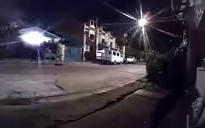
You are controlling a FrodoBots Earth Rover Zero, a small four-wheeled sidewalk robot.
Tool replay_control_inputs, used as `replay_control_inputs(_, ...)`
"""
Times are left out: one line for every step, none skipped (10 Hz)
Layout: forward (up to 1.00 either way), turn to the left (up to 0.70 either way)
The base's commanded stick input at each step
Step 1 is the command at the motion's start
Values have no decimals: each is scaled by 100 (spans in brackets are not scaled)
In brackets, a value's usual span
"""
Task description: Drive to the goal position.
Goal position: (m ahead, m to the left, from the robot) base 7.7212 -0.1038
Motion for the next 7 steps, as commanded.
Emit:
replay_control_inputs(9,4)
replay_control_inputs(9,4)
replay_control_inputs(9,4)
replay_control_inputs(13,6)
replay_control_inputs(30,12)
replay_control_inputs(41,10)
replay_control_inputs(43,10)
